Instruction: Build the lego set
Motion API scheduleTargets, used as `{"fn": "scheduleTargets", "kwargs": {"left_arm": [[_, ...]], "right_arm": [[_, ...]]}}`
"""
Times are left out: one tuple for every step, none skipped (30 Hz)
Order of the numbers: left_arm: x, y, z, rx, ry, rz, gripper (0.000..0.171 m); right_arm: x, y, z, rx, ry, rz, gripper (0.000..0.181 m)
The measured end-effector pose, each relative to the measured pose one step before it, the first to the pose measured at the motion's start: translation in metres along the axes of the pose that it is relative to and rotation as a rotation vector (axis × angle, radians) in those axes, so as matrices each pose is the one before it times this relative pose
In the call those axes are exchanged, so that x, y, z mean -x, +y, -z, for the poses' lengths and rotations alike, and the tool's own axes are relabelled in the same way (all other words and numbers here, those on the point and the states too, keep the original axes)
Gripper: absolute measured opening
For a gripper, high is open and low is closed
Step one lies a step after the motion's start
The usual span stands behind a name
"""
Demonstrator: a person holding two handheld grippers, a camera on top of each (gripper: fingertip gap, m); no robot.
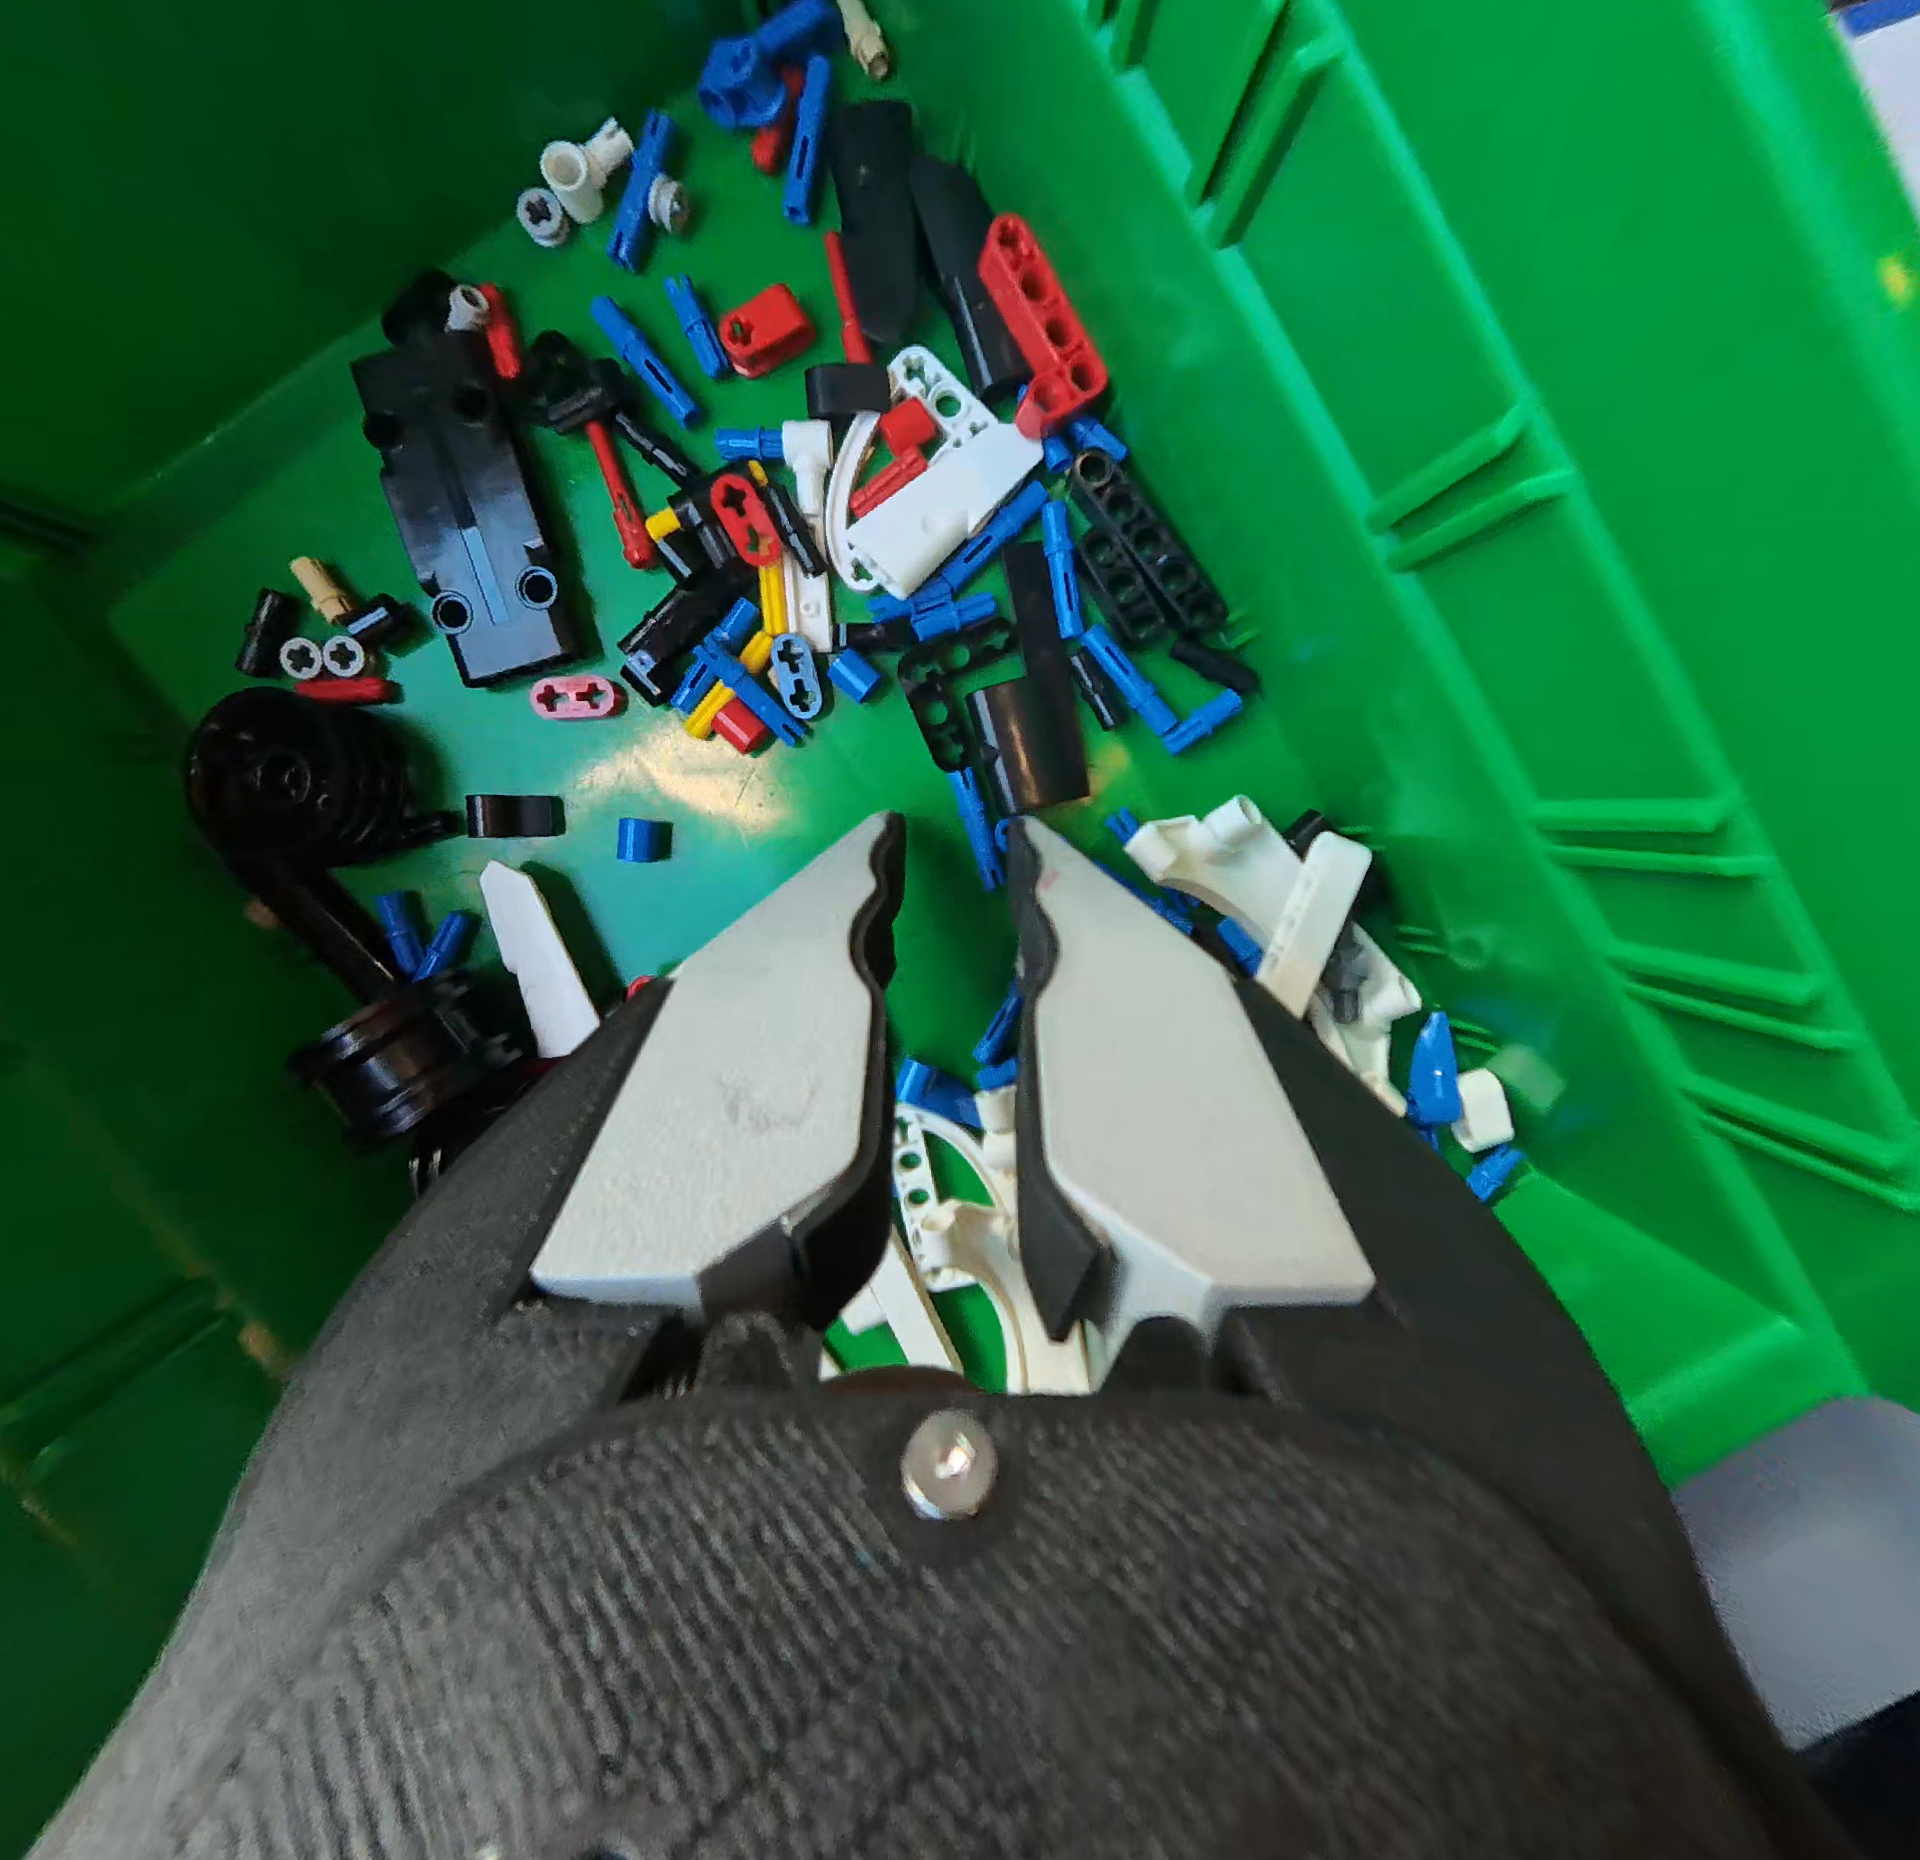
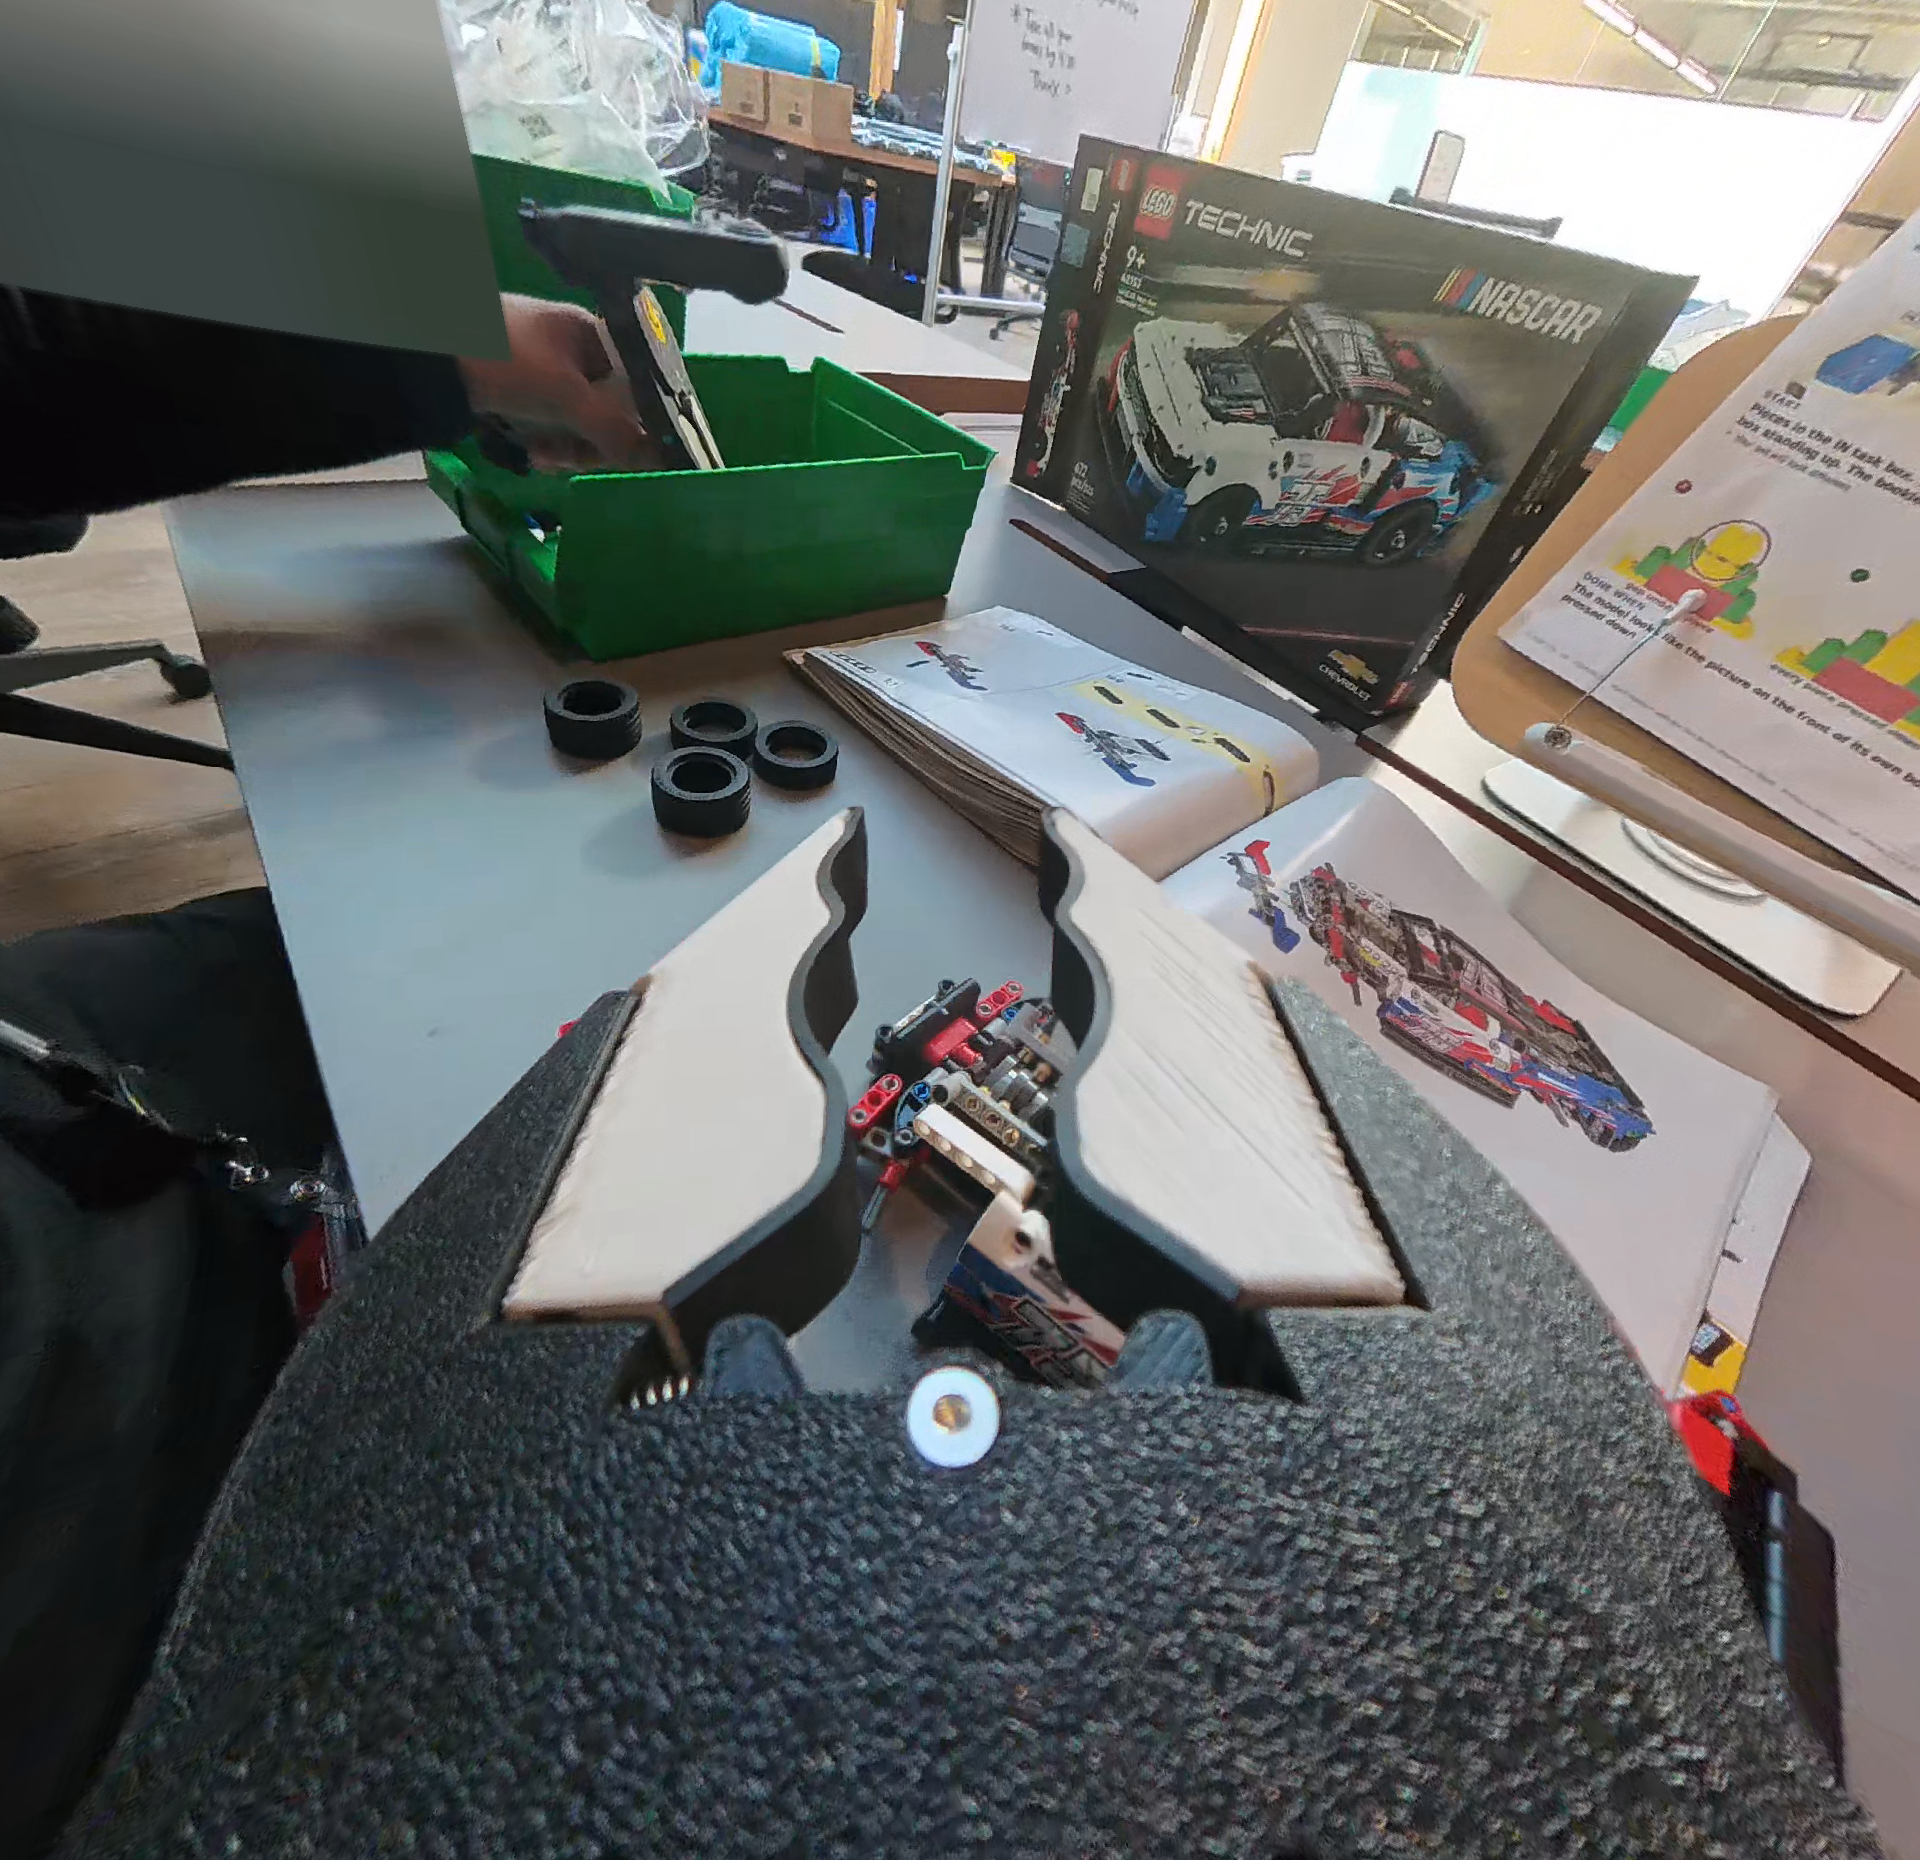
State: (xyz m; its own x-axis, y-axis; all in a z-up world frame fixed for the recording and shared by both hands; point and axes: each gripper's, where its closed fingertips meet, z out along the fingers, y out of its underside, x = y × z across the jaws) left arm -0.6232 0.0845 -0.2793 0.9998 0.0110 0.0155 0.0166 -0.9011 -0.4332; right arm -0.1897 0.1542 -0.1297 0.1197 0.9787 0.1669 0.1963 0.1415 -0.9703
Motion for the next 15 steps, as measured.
{"fn": "scheduleTargets", "kwargs": {"left_arm": [[0.00002,0.00028,-0.00093,-0.0002,0.0092,0.0072,0.014],[-0.00048,-0.00034,-0.00027,-0.00363,0.0149,0.0173,0.012],[-0.00049,0.00032,0.00011,0.00008,0.0136,0.0172,0.011],[-0.00108,0.00128,0.00028,0.00258,0.0118,0.0068,0.008],[-0.00203,0.00144,0.00063,0.00026,0.0117,-0.005,0.003],[0.00068,0.00113,0.00078,-0.00235,-0.0089,-0.0075,0.003],[0.00097,0.00113,0.00099,-0.0037,-0.0124,-0.0104,0.002],[0.00009,0.00107,0.00086,-0.00497,-0.0063,-0.0115,0.002],[-0.00004,0.00063,0.0007,-0.00595,-0.0046,-0.0075,0.002],[-0.00005,-0.00144,0.00162,-0.01702,-0.0024,-0.0071,0.0],[0.00082,-0.0011,0.0022,-0.01568,-0.0069,-0.0006,0.0],[0.0002,-0.00021,0.00258,-0.00602,0.001,0.0069,0.0],[-0.0001,-0.00048,0.00257,-0.00616,0.0037,0.0073,0.0],[-0.00037,-0.00033,0.00196,-0.00456,0.0057,0.0045,0.0],[0.00037,0.00143,0.00094,0.0085,0.0034,0.0065,0.0]], "right_arm": [[-0.00024,-0.00019,-0.00092,0.0023,-0.0052,0.0062,0.032],[0.00054,0.00039,-0.00053,0.0021,-0.0029,0.0057,0.032],[0.001,0.00026,0.00034,0.0003,0.001,0.004,0.032],[0.00194,-0.00074,0.00112,-0.0042,0.0012,0.0017,0.032],[0.00291,-0.00146,0.00191,-0.0067,-0.0008,0.0005,0.032],[0.00339,-0.00125,0.00239,-0.005,-0.0015,0.0018,0.032],[0.00326,-0.00066,0.00278,-0.0011,0.0003,0.0043,0.032],[0.00298,-0.00023,0.00303,0.0013,0.0014,0.0061,0.032],[0.00308,0.0,0.0032,0.0014,0.0007,0.0062,0.032],[0.00271,0.00007,0.00305,0.0016,0.0007,0.0047,0.032],[0.00238,-0.00005,0.00305,0.0008,0.0015,0.0018,0.032],[0.00228,-0.00038,0.00291,-0.0011,0.0017,-0.0004,0.031],[0.00233,-0.00063,0.0029,-0.0026,0.0,-0.001,0.031],[0.00248,-0.00018,0.00258,-0.0018,-0.0014,0.0,0.031],[0.00202,0.00057,0.00225,0.0027,0.0004,0.0018,0.031]]}}
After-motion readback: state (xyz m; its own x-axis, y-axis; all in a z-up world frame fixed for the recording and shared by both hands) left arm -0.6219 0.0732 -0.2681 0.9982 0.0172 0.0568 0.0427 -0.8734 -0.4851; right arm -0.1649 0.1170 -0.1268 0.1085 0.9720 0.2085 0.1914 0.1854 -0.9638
